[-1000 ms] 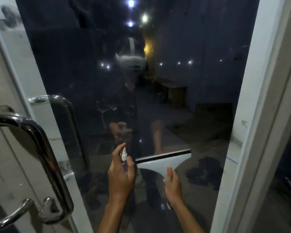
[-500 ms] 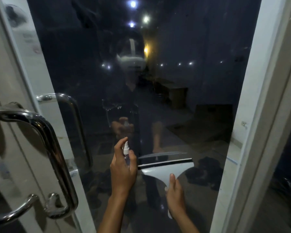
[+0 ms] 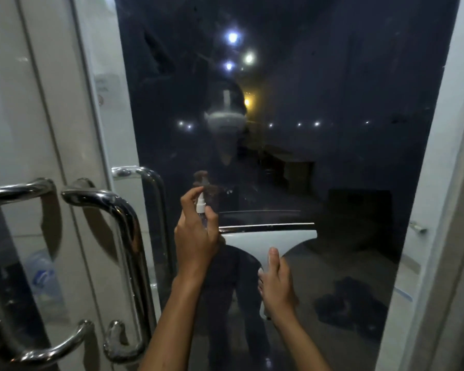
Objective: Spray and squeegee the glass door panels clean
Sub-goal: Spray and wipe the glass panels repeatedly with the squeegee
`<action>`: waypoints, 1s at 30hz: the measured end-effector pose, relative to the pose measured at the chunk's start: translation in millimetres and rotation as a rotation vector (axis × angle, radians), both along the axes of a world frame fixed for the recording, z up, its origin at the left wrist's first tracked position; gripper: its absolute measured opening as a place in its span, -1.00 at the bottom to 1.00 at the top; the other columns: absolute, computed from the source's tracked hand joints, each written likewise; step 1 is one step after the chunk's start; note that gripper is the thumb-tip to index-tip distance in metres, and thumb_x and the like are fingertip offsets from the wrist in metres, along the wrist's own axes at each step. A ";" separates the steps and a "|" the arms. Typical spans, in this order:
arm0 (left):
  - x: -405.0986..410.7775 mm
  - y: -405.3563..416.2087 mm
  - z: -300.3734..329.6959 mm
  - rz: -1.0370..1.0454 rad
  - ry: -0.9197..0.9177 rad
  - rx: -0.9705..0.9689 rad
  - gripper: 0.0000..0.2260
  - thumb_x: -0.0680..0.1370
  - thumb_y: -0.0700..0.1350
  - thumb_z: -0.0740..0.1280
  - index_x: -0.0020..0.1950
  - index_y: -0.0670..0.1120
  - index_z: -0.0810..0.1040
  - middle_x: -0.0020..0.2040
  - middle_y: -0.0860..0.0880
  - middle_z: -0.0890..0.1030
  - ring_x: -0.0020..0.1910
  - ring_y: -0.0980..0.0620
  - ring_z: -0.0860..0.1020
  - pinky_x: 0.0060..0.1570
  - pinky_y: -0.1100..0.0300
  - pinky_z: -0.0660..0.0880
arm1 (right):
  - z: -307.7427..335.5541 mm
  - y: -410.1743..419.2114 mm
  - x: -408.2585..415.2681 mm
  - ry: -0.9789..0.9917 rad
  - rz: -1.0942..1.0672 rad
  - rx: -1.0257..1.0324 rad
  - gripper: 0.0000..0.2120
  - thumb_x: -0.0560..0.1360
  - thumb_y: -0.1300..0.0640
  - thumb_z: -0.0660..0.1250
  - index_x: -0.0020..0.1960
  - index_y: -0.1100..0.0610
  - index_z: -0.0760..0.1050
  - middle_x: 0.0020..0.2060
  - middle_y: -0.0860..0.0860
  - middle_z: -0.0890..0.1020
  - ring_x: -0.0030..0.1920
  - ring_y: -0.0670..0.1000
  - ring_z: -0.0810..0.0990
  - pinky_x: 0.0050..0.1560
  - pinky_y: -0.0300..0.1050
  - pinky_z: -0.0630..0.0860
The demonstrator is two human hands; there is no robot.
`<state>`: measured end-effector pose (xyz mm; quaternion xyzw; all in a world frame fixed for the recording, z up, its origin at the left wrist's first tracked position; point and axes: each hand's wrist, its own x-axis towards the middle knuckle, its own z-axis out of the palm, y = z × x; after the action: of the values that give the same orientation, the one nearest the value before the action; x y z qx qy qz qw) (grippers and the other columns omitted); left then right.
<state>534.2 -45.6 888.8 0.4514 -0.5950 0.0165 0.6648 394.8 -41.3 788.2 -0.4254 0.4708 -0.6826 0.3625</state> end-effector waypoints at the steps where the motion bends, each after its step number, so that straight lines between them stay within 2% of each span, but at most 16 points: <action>1: 5.9 -2.5 3.7 -0.002 0.003 0.010 -0.72 0.60 -0.04 0.16 0.30 0.11 0.31 -0.05 -0.02 0.59 -0.20 -0.03 0.59 -0.20 -0.05 0.57 | 0.3 -0.8 4.5 -0.007 0.007 -0.008 -0.34 0.27 -0.63 0.10 -0.25 0.01 0.28 -0.40 0.08 0.27 -0.40 0.03 0.25 -0.41 -0.17 0.24; 4: 17.0 -6.9 3.9 -0.018 0.006 0.024 -0.74 0.60 0.00 0.15 0.29 0.11 0.30 -0.09 -0.04 0.60 -0.22 -0.02 0.60 -0.22 -0.12 0.58 | -0.9 -5.2 12.6 -0.025 0.015 -0.006 -0.33 0.28 -0.63 0.10 -0.27 0.02 0.30 -0.38 0.10 0.30 -0.36 0.07 0.28 -0.39 -0.13 0.29; 7: 20.8 -5.2 1.0 -0.049 0.007 -0.009 -0.70 0.60 0.00 0.15 0.33 0.14 0.31 -0.05 -0.03 0.60 -0.21 0.05 0.59 -0.24 0.00 0.57 | 10.1 -10.9 21.2 -0.032 0.069 -0.055 -0.26 0.29 -0.62 0.15 -0.20 0.10 0.35 -0.35 0.12 0.39 -0.36 0.11 0.34 -0.36 -0.03 0.32; 9: 24.2 -2.8 -0.4 -0.070 0.018 -0.047 -0.68 0.60 0.02 0.15 0.36 0.14 0.32 0.00 -0.02 0.61 -0.16 0.07 0.60 -0.24 0.08 0.55 | 28.6 -16.1 28.6 -0.004 0.066 -0.105 -0.42 0.40 -0.53 0.13 -0.23 0.01 0.42 -0.39 0.07 0.40 -0.39 0.07 0.34 -0.39 -0.10 0.30; 12: 32.3 -0.2 -3.2 -0.071 0.039 -0.077 -0.67 0.60 0.04 0.15 0.37 0.12 0.33 0.03 -0.04 0.62 -0.14 0.00 0.61 -0.22 -0.02 0.58 | 75.2 -26.0 41.8 0.046 -0.017 -0.167 -0.59 0.50 -0.42 0.08 -0.24 -0.13 0.44 -0.42 -0.04 0.40 -0.42 -0.03 0.37 -0.39 -0.17 0.30; 15: 37.8 1.8 -6.8 -0.071 0.054 -0.086 -0.66 0.59 0.02 0.16 0.37 0.10 0.33 0.00 -0.05 0.60 -0.16 -0.05 0.60 -0.23 -0.11 0.57 | 110.2 -37.0 52.8 0.109 -0.102 -0.160 -0.61 0.60 -0.28 0.08 -0.19 -0.02 0.40 -0.31 0.03 0.55 -0.31 0.02 0.54 -0.28 -0.05 0.48; 17: 40.2 2.1 -10.7 -0.089 0.053 -0.081 -0.67 0.60 0.02 0.16 0.37 0.10 0.33 -0.01 -0.04 0.59 -0.16 -0.05 0.61 -0.23 -0.13 0.57 | 106.5 -41.7 57.4 0.121 -0.140 -0.117 -0.63 0.65 -0.20 0.07 -0.19 0.02 0.38 -0.25 0.05 0.60 -0.24 0.03 0.61 -0.20 -0.05 0.52; 20: 44.3 1.8 -17.5 -0.113 0.041 -0.068 -0.67 0.61 0.03 0.16 0.38 0.11 0.32 -0.01 -0.05 0.60 -0.15 -0.03 0.62 -0.23 -0.12 0.58 | 67.3 -41.6 63.9 0.042 -0.093 -0.053 -0.60 0.61 -0.27 0.06 -0.19 0.00 0.37 -0.39 -0.02 0.48 -0.40 -0.03 0.46 -0.33 -0.14 0.38; 23: 44.9 3.7 -24.9 -0.133 0.015 -0.059 -0.68 0.62 0.02 0.15 0.38 0.13 0.30 -0.02 -0.04 0.60 -0.16 0.00 0.61 -0.23 -0.07 0.58 | 27.9 -37.6 63.6 0.010 -0.062 0.036 -0.56 0.58 -0.33 0.05 -0.17 0.01 0.41 -0.42 -0.02 0.44 -0.44 -0.06 0.40 -0.36 -0.13 0.34; 25: 45.9 4.2 -28.2 -0.143 0.004 -0.050 -0.68 0.62 0.04 0.14 0.37 0.17 0.29 -0.04 -0.05 0.60 -0.17 0.00 0.60 -0.23 -0.03 0.57 | 23.4 -33.0 63.9 0.020 -0.092 0.051 -0.52 0.56 -0.36 0.05 -0.16 0.03 0.42 -0.40 -0.02 0.47 -0.41 -0.04 0.44 -0.27 -0.08 0.38; 27: 45.6 4.8 -30.1 -0.151 -0.003 -0.044 -0.68 0.61 0.06 0.13 0.36 0.21 0.28 -0.06 -0.04 0.60 -0.18 0.01 0.60 -0.24 0.04 0.54 | 31.7 -29.8 62.0 0.046 -0.131 0.047 -0.55 0.59 -0.31 0.06 -0.16 0.04 0.42 -0.37 -0.03 0.51 -0.36 -0.04 0.49 -0.19 -0.05 0.41; 30: 45.0 6.2 -29.5 -0.158 0.002 -0.041 -0.68 0.60 0.07 0.13 0.36 0.23 0.28 -0.06 -0.02 0.60 -0.19 0.05 0.59 -0.26 0.11 0.52 | 54.9 -25.9 47.1 0.216 -0.162 -0.001 -0.62 0.65 -0.19 0.07 -0.10 0.04 0.49 -0.23 -0.04 0.63 -0.20 -0.06 0.63 -0.14 -0.10 0.52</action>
<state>579.2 -39.4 859.3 0.3894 -0.6275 -0.0246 0.6738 441.9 -67.2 843.1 -0.4571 0.5395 -0.6602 0.2533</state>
